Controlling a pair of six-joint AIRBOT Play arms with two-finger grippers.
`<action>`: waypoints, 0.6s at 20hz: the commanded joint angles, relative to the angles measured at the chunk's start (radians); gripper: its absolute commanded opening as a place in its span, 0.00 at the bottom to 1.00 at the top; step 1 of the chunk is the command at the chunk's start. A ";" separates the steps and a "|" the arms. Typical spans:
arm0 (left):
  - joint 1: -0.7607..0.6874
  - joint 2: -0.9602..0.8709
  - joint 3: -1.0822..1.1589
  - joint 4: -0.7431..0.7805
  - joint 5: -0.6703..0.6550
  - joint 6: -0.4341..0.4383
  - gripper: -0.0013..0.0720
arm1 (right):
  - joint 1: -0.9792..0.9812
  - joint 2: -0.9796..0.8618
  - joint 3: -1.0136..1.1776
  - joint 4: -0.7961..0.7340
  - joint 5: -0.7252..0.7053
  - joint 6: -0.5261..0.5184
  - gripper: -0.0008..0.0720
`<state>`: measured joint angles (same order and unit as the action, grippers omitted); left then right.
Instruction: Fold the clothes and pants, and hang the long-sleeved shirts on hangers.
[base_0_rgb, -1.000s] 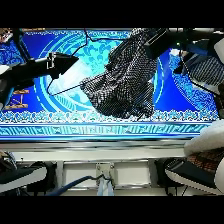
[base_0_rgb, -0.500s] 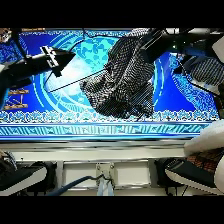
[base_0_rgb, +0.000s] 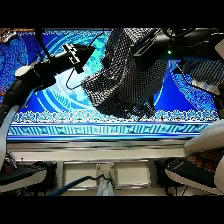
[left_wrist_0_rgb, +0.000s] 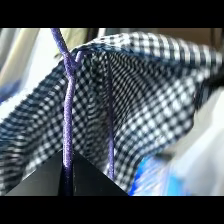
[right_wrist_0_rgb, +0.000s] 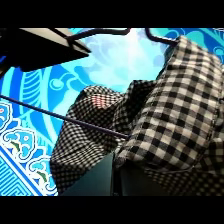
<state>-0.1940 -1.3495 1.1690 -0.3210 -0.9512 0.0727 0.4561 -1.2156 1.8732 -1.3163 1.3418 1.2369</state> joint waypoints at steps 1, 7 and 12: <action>0.006 -0.104 0.000 -0.190 -0.185 0.024 0.03 | 0.000 0.000 0.001 0.053 0.042 0.000 0.04; 0.009 -0.273 0.002 -0.371 -0.377 0.025 0.03 | 0.000 0.000 0.001 0.182 0.144 0.000 0.04; 0.009 -0.350 0.001 -0.371 -0.584 0.047 0.03 | 0.039 0.000 0.001 0.215 0.214 0.000 0.04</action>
<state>-0.1860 -1.6558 1.1694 -0.6655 -1.4033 0.1017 0.4774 -1.2156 1.8732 -1.1336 1.5089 1.2369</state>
